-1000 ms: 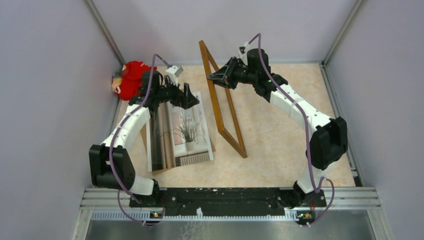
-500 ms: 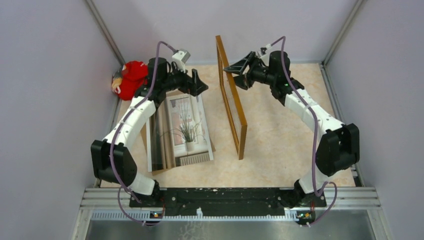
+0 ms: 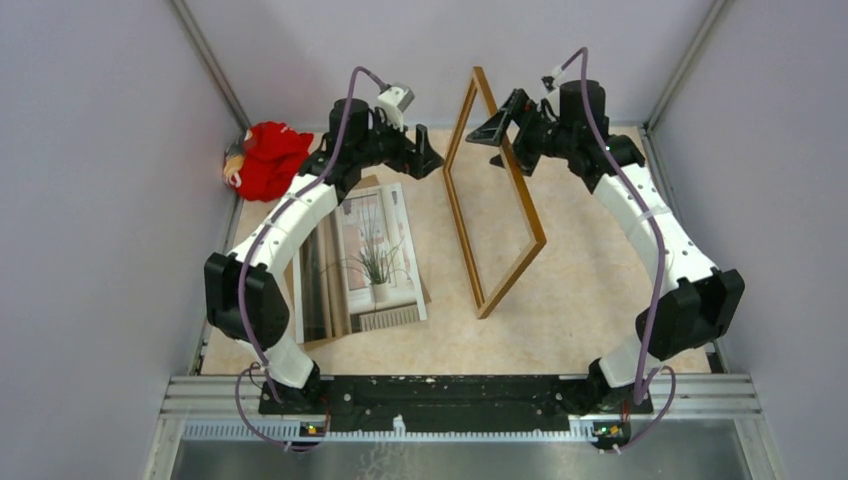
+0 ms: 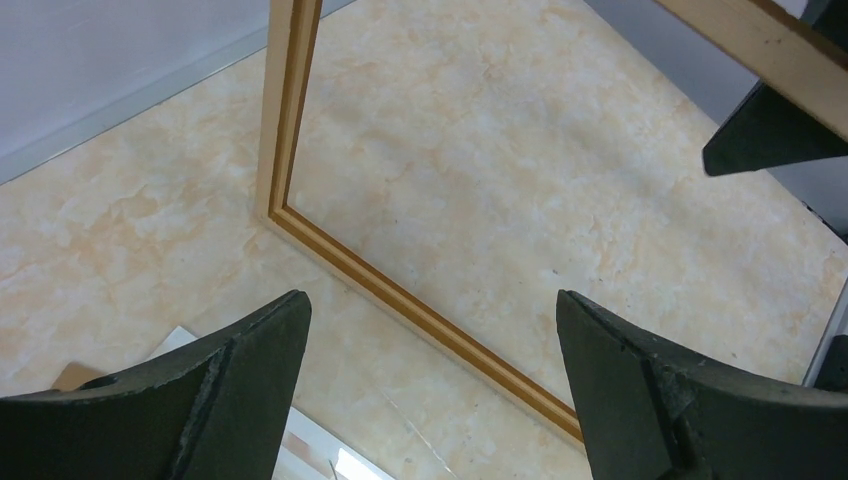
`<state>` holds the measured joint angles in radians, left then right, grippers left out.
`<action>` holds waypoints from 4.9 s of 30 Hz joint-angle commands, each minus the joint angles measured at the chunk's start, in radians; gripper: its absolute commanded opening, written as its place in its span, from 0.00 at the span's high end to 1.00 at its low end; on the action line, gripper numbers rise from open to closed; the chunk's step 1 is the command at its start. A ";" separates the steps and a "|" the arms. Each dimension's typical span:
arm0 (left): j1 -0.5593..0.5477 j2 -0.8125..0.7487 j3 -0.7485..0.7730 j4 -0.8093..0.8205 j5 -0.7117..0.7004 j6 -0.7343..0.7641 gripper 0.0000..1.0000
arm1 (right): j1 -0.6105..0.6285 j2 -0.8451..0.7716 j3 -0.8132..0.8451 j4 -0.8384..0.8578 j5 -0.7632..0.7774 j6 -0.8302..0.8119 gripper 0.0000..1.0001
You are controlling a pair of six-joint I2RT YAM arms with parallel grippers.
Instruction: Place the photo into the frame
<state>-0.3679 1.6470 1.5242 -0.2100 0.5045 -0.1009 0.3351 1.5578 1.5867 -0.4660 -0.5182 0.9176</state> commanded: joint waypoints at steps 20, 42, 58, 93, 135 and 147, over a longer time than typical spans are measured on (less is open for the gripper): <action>-0.009 -0.047 -0.095 0.026 0.001 0.027 0.01 | -0.003 -0.066 0.216 -0.548 0.455 -0.499 0.24; -0.009 -0.036 -0.235 0.039 -0.085 0.200 0.01 | 0.010 -0.113 -0.073 -0.501 0.660 -0.670 0.74; -0.009 0.046 -0.351 0.047 -0.185 0.409 0.01 | 0.021 -0.050 -0.286 -0.377 0.800 -0.706 0.72; -0.073 0.118 -0.484 0.172 -0.276 0.538 0.02 | 0.034 0.139 -0.569 -0.108 1.036 -0.577 0.43; 0.598 -0.091 -0.315 -0.236 -0.205 0.712 0.01 | 0.437 0.346 -0.145 0.279 0.351 -0.201 0.10; 0.739 -0.055 -0.485 -0.102 -0.319 0.826 0.01 | 0.463 0.575 0.027 0.152 0.447 -0.191 0.11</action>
<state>0.3695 1.6131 1.0927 -0.3920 0.2096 0.6647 0.7872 2.1239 1.5585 -0.2920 -0.1188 0.7090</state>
